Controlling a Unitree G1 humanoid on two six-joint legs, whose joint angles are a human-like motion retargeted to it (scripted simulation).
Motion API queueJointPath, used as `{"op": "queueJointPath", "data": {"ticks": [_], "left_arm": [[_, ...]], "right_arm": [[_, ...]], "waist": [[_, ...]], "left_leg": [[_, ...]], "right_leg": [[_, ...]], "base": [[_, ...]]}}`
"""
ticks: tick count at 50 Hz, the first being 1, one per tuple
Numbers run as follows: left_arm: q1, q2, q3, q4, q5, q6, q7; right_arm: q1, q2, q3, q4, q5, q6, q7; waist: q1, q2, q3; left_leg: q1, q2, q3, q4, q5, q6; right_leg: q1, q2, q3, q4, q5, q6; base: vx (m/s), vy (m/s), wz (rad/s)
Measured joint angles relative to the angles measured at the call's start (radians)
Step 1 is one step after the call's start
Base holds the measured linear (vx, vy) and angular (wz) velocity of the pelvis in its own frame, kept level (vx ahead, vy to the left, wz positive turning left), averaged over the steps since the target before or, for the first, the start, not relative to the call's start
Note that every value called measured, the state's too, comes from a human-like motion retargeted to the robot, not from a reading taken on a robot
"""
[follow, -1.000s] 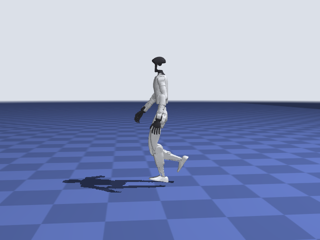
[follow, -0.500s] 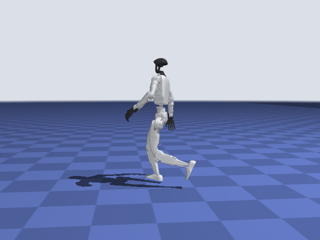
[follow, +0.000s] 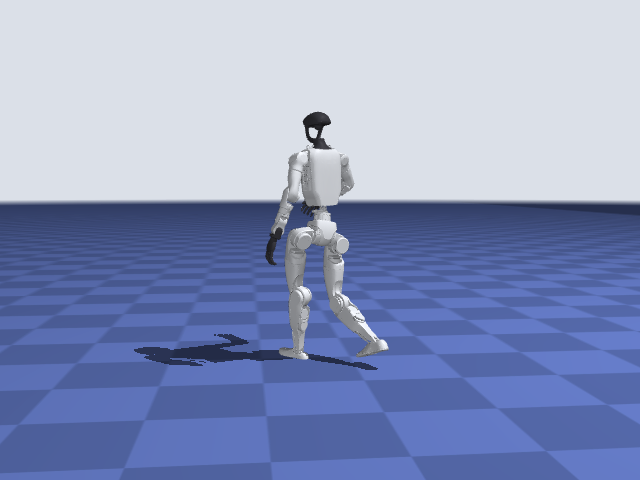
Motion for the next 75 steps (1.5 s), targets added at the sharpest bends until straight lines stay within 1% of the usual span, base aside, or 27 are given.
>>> {"op": "queueJointPath", "data": {"ticks": [3,5,6,10,13,17,20,23,27,30,32,35,38,42,45,47,48,52,55,57,58,60,64,67,70,72,75], "left_arm": [[-0.020,0.019,-0.005,0.016,0.009,0.007,-0.010],[-0.042,0.038,-0.022,0.016,0.016,0.010,-0.017],[-0.059,0.049,-0.035,0.014,0.021,0.013,-0.018],[-0.152,0.098,-0.100,-0.004,0.036,0.025,-0.013],[-0.241,0.110,-0.146,-0.039,0.032,0.025,0.002],[-0.364,0.118,-0.179,-0.129,0.004,0.003,0.018],[-0.441,0.127,-0.195,-0.200,-0.005,-0.022,0.023],[-0.485,0.122,-0.204,-0.255,-0.002,-0.038,0.018],[-0.458,0.086,-0.209,-0.296,-0.016,-0.052,0.007],[-0.393,0.046,-0.226,-0.303,-0.030,-0.049,-0.014],[-0.360,0.019,-0.243,-0.289,-0.021,-0.038,-0.034],[-0.317,-0.015,-0.272,-0.247,0.010,-0.021,-0.061],[-0.274,-0.033,-0.273,-0.195,0.043,-0.020,-0.072],[-0.176,-0.030,-0.230,-0.142,0.053,-0.027,-0.063],[-0.114,-0.022,-0.177,-0.095,0.057,-0.038,-0.052],[-0.078,-0.015,-0.149,-0.066,0.068,-0.037,-0.052],[-0.062,-0.013,-0.144,-0.052,0.072,-0.033,-0.052],[-0.025,-0.004,-0.117,0.016,0.104,-0.018,-0.069],[-0.035,0.001,-0.135,0.057,0.147,-0.010,-0.089],[-0.064,0.007,-0.164,0.064,0.168,-0.007,-0.095],[-0.083,0.012,-0.183,0.063,0.178,-0.005,-0.094],[-0.128,0.023,-0.220,0.054,0.192,-0.001,-0.088],[-0.251,0.043,-0.290,0.003,0.174,0.004,-0.074],[-0.339,0.046,-0.323,-0.063,0.135,-0.006,-0.067],[-0.418,0.054,-0.342,-0.134,0.100,-0.028,-0.068],[-0.464,0.057,-0.354,-0.166,0.092,-0.042,-0.071],[-0.487,0.050,-0.354,-0.201,0.080,-0.059,-0.071]], "right_arm": [[0.080,0.012,0.015,0.013,0.013,0.011,0.051],[0.127,0.017,0.019,0.036,0.024,0.021,0.083],[0.147,0.020,0.019,0.055,0.026,0.026,0.094],[0.214,0.034,0.001,0.168,0.031,0.039,0.124],[0.261,0.048,-0.028,0.288,0.034,0.042,0.134],[0.314,0.061,-0.075,0.440,0.041,0.054,0.152],[0.351,0.068,-0.102,0.520,0.039,0.072,0.168],[0.391,0.078,-0.125,0.566,0.027,0.082,0.183],[0.431,0.101,-0.134,0.591,0.018,0.085,0.182],[0.431,0.122,-0.133,0.582,0.024,0.075,0.150],[0.401,0.130,-0.126,0.562,0.032,0.069,0.116],[0.330,0.133,-0.105,0.526,0.030,0.056,0.057],[0.235,0.136,-0.083,0.481,0.010,0.046,-0.005],[0.109,0.133,-0.036,0.399,-0.009,0.021,-0.046],[0.000,0.119,0.029,0.316,-0.024,-0.001,-0.041],[-0.055,0.113,0.070,0.254,-0.036,-0.006,-0.032],[-0.068,0.112,0.082,0.228,-0.041,-0.012,-0.031],[-0.061,0.110,0.124,0.125,-0.049,-0.023,-0.017],[0.016,0.106,0.144,0.087,-0.053,-0.019,0.013],[0.075,0.102,0.157,0.091,-0.057,-0.009,0.048],[0.102,0.101,0.163,0.101,-0.060,-0.004,0.067],[0.155,0.096,0.175,0.135,-0.070,0.006,0.101],[0.250,0.076,0.157,0.259,-0.079,0.015,0.177],[0.323,0.050,0.106,0.361,-0.057,0.025,0.222],[0.384,0.020,0.044,0.439,-0.022,0.047,0.246],[0.411,0.006,0.008,0.476,-0.010,0.058,0.248],[0.442,-0.004,-0.030,0.519,0.002,0.071,0.248]], "waist": [[-0.040,-0.053,-0.023],[-0.078,-0.071,-0.031],[-0.098,-0.070,-0.034],[-0.166,-0.015,-0.036],[-0.208,0.054,-0.022],[-0.245,0.148,0.015],[-0.255,0.211,0.018],[-0.258,0.242,0.002],[-0.246,0.263,-0.016],[-0.235,0.325,-0.003],[-0.207,0.388,-0.005],[-0.142,0.412,-0.002],[-0.069,0.394,0.012],[0.003,0.336,0.041],[0.014,0.274,0.043],[0.012,0.240,0.021],[0.017,0.232,0.013],[0.005,0.151,-0.024],[-0.043,0.051,-0.030],[-0.091,0.000,-0.025],[-0.115,-0.017,-0.022],[-0.163,-0.032,-0.018],[-0.224,0.030,-0.007],[-0.254,0.083,0.018],[-0.264,0.137,0.030],[-0.263,0.167,0.012],[-0.261,0.178,-0.019]], "left_leg": [[0.062,-0.080,0.030,0.020,-0.039,0.054],[0.120,-0.122,0.046,0.009,-0.078,0.085],[0.155,-0.132,0.051,-0.005,-0.097,0.096],[0.317,-0.126,0.056,-0.083,-0.163,0.115],[0.415,-0.089,0.049,-0.078,-0.232,0.100],[0.552,-0.009,0.050,-0.064,-0.313,0.073],[0.611,0.054,0.068,-0.058,-0.344,0.044],[0.607,0.111,0.072,0.067,-0.373,0.009],[0.574,0.205,0.017,0.380,-0.357,-0.031],[0.414,0.416,0.005,0.931,-0.236,-0.060],[0.255,0.571,-0.036,1.226,-0.144,-0.036],[0.058,0.664,-0.081,1.472,-0.209,0.039],[-0.120,0.629,-0.094,1.481,-0.356,0.074],[-0.235,0.512,-0.033,1.149,-0.453,0.050],[-0.210,0.362,0.026,0.607,-0.369,-0.019],[-0.127,0.261,0.043,0.167,-0.221,-0.052],[-0.133,0.250,0.040,0.120,-0.202,-0.061],[-0.076,0.143,0.044,0.057,-0.082,-0.021],[-0.019,0.015,0.064,0.112,-0.080,0.043],[0.034,-0.060,0.067,0.131,-0.132,0.082],[0.068,-0.088,0.064,0.132,-0.158,0.094],[0.150,-0.124,0.052,0.117,-0.204,0.104],[0.362,-0.110,-0.008,-0.021,-0.239,0.070],[0.515,-0.074,-0.035,-0.071,-0.279,0.037],[0.611,-0.023,-0.027,-0.065,-0.317,0.004],[0.620,0.003,0.007,-0.028,-0.326,-0.019],[0.625,0.022,0.010,0.102,-0.333,-0.048]], "right_leg": [[-0.078,-0.145,-0.019,0.257,0.231,0.076],[-0.161,-0.210,-0.013,0.430,0.369,0.098],[-0.212,-0.234,-0.014,0.496,0.388,0.088],[-0.424,-0.282,-0.062,0.625,0.325,0.008],[-0.542,-0.280,-0.153,0.515,0.242,-0.030],[-0.608,-0.233,-0.279,0.144,0.212,-0.028],[-0.613,-0.161,-0.345,-0.226,0.252,0.004],[-0.592,-0.113,-0.367,-0.440,0.302,0.021],[-0.570,-0.060,-0.357,-0.319,0.353,-0.028],[-0.521,0.042,-0.389,-0.209,0.318,-0.105],[-0.476,0.146,-0.421,-0.232,0.287,-0.158],[-0.366,0.242,-0.408,-0.288,0.238,-0.186],[-0.206,0.298,-0.357,-0.398,0.210,-0.175],[-0.003,0.291,-0.263,-0.483,0.162,-0.142],[0.094,0.222,-0.218,-0.544,0.141,-0.113],[0.096,0.180,-0.204,-0.521,0.107,-0.100],[0.097,0.169,-0.205,-0.491,0.092,-0.095],[0.062,0.057,-0.163,-0.226,0.073,-0.031],[-0.032,-0.131,-0.152,0.152,0.231,0.042],[-0.141,-0.244,-0.128,0.398,0.360,0.045],[-0.202,-0.287,-0.115,0.492,0.373,0.027],[-0.328,-0.343,-0.101,0.620,0.323,-0.025],[-0.546,-0.301,-0.183,0.561,0.178,-0.097],[-0.604,-0.228,-0.293,0.283,0.141,-0.087],[-0.596,-0.122,-0.412,-0.142,0.185,-0.035],[-0.574,-0.054,-0.469,-0.423,0.240,-0.009],[-0.571,-0.033,-0.481,-0.487,0.281,-0.018]], "base": [[0.79,0.11,-0.95],[0.76,0.12,-0.99],[0.73,0.13,-1.13],[0.70,0.13,-1.18],[0.67,0.06,-0.81],[0.66,-0.05,-0.50],[0.69,-0.15,-0.51],[0.78,-0.24,-0.47],[0.89,-0.30,-0.57],[0.81,-0.29,-0.50],[0.77,-0.26,-0.73],[0.79,-0.17,-0.78],[0.82,-0.05,-0.66],[0.89,0.05,-0.61],[0.95,0.10,-0.33],[0.95,0.12,-0.25],[0.97,0.14,-0.40],[1.00,0.18,-0.37],[0.93,0.19,0.05],[0.88,0.18,0.19],[0.87,0.15,0.12],[0.86,0.13,0.01],[0.86,0.05,-0.12],[0.87,-0.06,0.00],[0.87,-0.10,-0.19],[0.88,-0.11,-0.27],[0.96,-0.10,-0.24]]}}
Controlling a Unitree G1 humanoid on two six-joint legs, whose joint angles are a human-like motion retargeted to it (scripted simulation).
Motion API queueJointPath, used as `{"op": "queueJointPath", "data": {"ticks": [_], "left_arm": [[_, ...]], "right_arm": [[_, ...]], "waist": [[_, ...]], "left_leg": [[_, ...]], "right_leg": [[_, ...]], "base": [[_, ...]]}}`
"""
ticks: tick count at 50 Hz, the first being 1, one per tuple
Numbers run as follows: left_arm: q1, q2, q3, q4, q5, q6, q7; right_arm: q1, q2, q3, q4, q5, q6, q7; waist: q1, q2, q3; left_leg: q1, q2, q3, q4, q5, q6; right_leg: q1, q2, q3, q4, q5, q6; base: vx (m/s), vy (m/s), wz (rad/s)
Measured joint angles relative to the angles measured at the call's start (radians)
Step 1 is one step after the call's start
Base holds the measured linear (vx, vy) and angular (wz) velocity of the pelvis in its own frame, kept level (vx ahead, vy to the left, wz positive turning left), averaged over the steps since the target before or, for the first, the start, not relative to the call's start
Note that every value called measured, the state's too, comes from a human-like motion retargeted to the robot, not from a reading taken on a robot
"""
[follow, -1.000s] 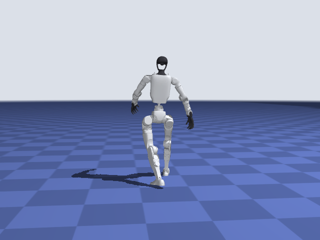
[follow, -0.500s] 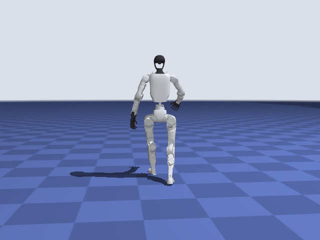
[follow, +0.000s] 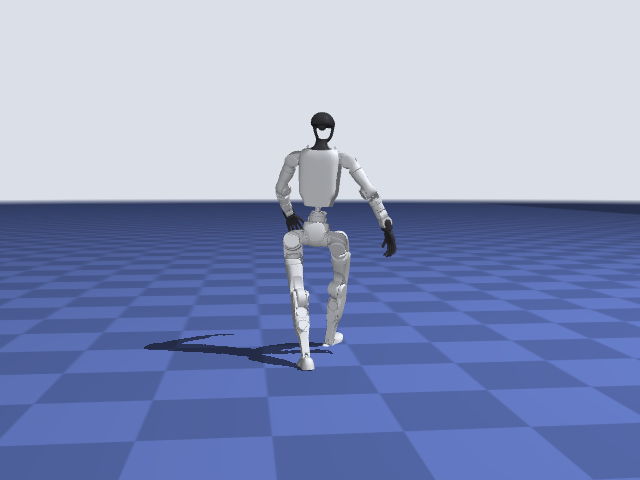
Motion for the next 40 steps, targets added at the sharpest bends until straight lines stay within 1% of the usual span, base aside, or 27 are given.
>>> {"op": "queueJointPath", "data": {"ticks": [2,3,5,7,8,10,12,13,15,17,19,21,22,24,25,27,28,30,32,33,35,38,40], "left_arm": [[0.013,-0.017,-0.003,-0.018,-0.024,-0.006,-0.009],[0.028,-0.027,-0.006,-0.023,-0.036,-0.008,-0.014],[0.063,-0.047,-0.016,-0.027,-0.050,-0.005,-0.024],[0.093,-0.064,-0.029,-0.026,-0.051,0.006,-0.035],[0.105,-0.070,-0.034,-0.022,-0.048,0.011,-0.039],[0.132,-0.077,-0.039,-0.007,-0.035,0.021,-0.049],[0.165,-0.072,-0.022,0.013,-0.018,0.026,-0.052],[0.192,-0.068,-0.010,0.022,-0.011,0.027,-0.050],[0.253,-0.059,0.023,0.046,-0.002,0.027,-0.046],[0.316,-0.054,0.066,0.084,-0.001,0.025,-0.036],[0.370,-0.048,0.110,0.126,0.003,0.024,-0.027],[0.419,-0.039,0.149,0.164,0.014,0.028,-0.020],[0.442,-0.034,0.164,0.181,0.020,0.033,-0.018],[0.479,-0.026,0.177,0.213,0.033,0.045,-0.020],[0.495,-0.022,0.184,0.229,0.042,0.050,-0.023],[0.514,-0.015,0.187,0.253,0.071,0.059,-0.034],[0.517,-0.012,0.181,0.259,0.087,0.061,-0.040],[0.505,0.002,0.158,0.256,0.117,0.064,-0.049],[0.460,0.020,0.124,0.225,0.128,0.068,-0.043],[0.431,0.030,0.107,0.202,0.127,0.071,-0.037],[0.369,0.046,0.076,0.150,0.106,0.076,-0.018],[0.276,0.066,0.043,0.047,0.037,0.077,0.005],[0.216,0.077,0.027,-0.029,-0.015,0.070,0.011]], "right_arm": [[0.013,-0.002,-0.022,0.022,0.012,0.003,-0.004],[0.014,0.003,-0.027,0.030,0.019,0.005,-0.009],[0.000,0.023,-0.028,0.035,0.034,0.010,-0.025],[-0.045,0.047,-0.016,0.024,0.048,0.011,-0.058],[-0.074,0.060,-0.008,0.013,0.054,0.009,-0.078],[-0.139,0.087,0.010,-0.021,0.060,0.000,-0.124],[-0.216,0.116,0.025,-0.071,0.061,-0.008,-0.173],[-0.249,0.126,0.032,-0.103,0.058,-0.015,-0.193],[-0.314,0.139,0.049,-0.174,0.060,-0.032,-0.223],[-0.385,0.140,0.072,-0.242,0.074,-0.056,-0.240],[-0.457,0.136,0.097,-0.305,0.084,-0.071,-0.251],[-0.520,0.136,0.117,-0.360,0.087,-0.072,-0.259],[-0.541,0.137,0.122,-0.382,0.088,-0.072,-0.263],[-0.553,0.143,0.125,-0.415,0.092,-0.077,-0.274],[-0.552,0.146,0.126,-0.431,0.096,-0.077,-0.279],[-0.509,0.157,0.124,-0.449,0.107,-0.073,-0.283],[-0.473,0.166,0.121,-0.452,0.116,-0.070,-0.279],[-0.380,0.184,0.109,-0.448,0.143,-0.058,-0.254],[-0.286,0.199,0.095,-0.418,0.164,-0.043,-0.211],[-0.240,0.205,0.090,-0.395,0.173,-0.036,-0.187],[-0.142,0.211,0.081,-0.340,0.190,-0.019,-0.139],[0.020,0.197,0.061,-0.256,0.210,0.008,-0.045],[0.129,0.178,0.039,-0.216,0.222,0.028,0.032]], "waist": [[0.007,0.030,0.005],[0.011,0.051,0.014],[0.029,0.105,0.033],[0.066,0.152,0.038],[0.088,0.164,0.039],[0.139,0.173,0.041],[0.191,0.165,0.049],[0.216,0.157,0.055],[0.257,0.137,0.070],[0.284,0.119,0.082],[0.293,0.098,0.085],[0.291,0.072,0.067],[0.292,0.063,0.055],[0.294,0.050,0.035],[0.293,0.038,0.023],[0.279,-0.010,0.011],[0.267,-0.036,0.009],[0.244,-0.090,0.014],[0.218,-0.124,0.020],[0.202,-0.132,0.024],[0.169,-0.136,0.034],[0.123,-0.123,0.052],[0.099,-0.111,0.070]], "left_leg": [[-0.043,0.069,-0.019,0.266,-0.037,-0.023],[-0.084,0.126,-0.013,0.457,-0.014,-0.045],[-0.209,0.262,-0.023,0.865,0.094,-0.078],[-0.358,0.386,-0.051,1.165,0.167,-0.050],[-0.434,0.436,-0.064,1.275,0.156,-0.019],[-0.581,0.501,-0.088,1.419,0.078,0.046],[-0.719,0.522,-0.105,1.434,-0.013,0.090],[-0.770,0.517,-0.102,1.401,-0.055,0.105],[-0.844,0.486,-0.084,1.268,-0.117,0.115],[-0.882,0.441,-0.051,1.042,-0.137,0.096],[-0.882,0.373,-0.012,0.728,-0.094,0.054],[-0.846,0.292,0.020,0.365,-0.001,0.018],[-0.834,0.266,0.030,0.243,0.037,0.009],[-0.853,0.248,0.035,0.245,0.055,0.020],[-0.855,0.233,0.040,0.270,0.066,0.036],[-0.861,0.188,0.059,0.408,0.056,0.089],[-0.863,0.163,0.071,0.489,0.032,0.119],[-0.847,0.107,0.097,0.612,-0.046,0.181],[-0.784,0.049,0.107,0.619,-0.106,0.221],[-0.739,0.021,0.104,0.601,-0.127,0.232],[-0.634,-0.027,0.086,0.540,-0.161,0.237],[-0.461,-0.080,0.025,0.407,-0.189,0.218],[-0.343,-0.101,-0.024,0.321,-0.202,0.197]], "right_leg": [[0.039,0.029,0.008,0.085,0.018,-0.047],[0.054,0.048,0.011,0.152,0.014,-0.077],[0.075,0.113,0.002,0.260,-0.021,-0.147],[0.111,0.185,0.003,0.290,-0.072,-0.202],[0.141,0.214,0.010,0.284,-0.093,-0.216],[0.219,0.263,0.036,0.248,-0.129,-0.222],[0.330,0.306,0.080,0.162,-0.148,-0.208],[0.386,0.316,0.107,0.137,-0.164,-0.198],[0.498,0.317,0.164,0.095,-0.195,-0.174],[0.595,0.294,0.211,0.064,-0.210,-0.150],[0.667,0.254,0.242,0.028,-0.215,-0.126],[0.697,0.206,0.247,0.018,-0.231,-0.107],[0.702,0.186,0.245,0.034,-0.243,-0.099],[0.708,0.149,0.253,0.118,-0.264,-0.081],[0.709,0.125,0.266,0.173,-0.270,-0.069],[0.695,0.046,0.298,0.350,-0.234,-0.025],[0.678,-0.004,0.307,0.466,-0.186,-0.004],[0.600,-0.120,0.327,0.744,-0.018,0.022],[0.469,-0.202,0.357,0.962,0.065,-0.012],[0.399,-0.231,0.368,1.044,0.054,-0.041],[0.263,-0.261,0.375,1.154,-0.015,-0.099],[0.087,-0.244,0.339,1.145,-0.123,-0.150],[0.006,-0.204,0.297,1.044,-0.165,-0.157]], "base": [[1.01,-0.09,-0.16],[0.95,-0.09,-0.20],[0.87,-0.09,-0.37],[0.85,-0.09,-0.60],[0.86,-0.07,-0.70],[0.86,-0.04,-0.76],[0.88,0.02,-0.79],[0.91,0.09,-0.82],[0.95,0.14,-0.84],[0.99,0.20,-0.81],[1.02,0.24,-0.55],[1.02,0.28,-0.33],[1.02,0.30,-0.33],[1.04,0.33,-0.34],[1.05,0.36,-0.26],[1.03,0.37,-0.08],[0.98,0.37,0.08],[0.93,0.37,0.15],[0.90,0.35,0.22],[0.89,0.32,0.30],[0.89,0.28,0.41],[0.90,0.18,0.58],[0.90,0.08,0.67]]}}
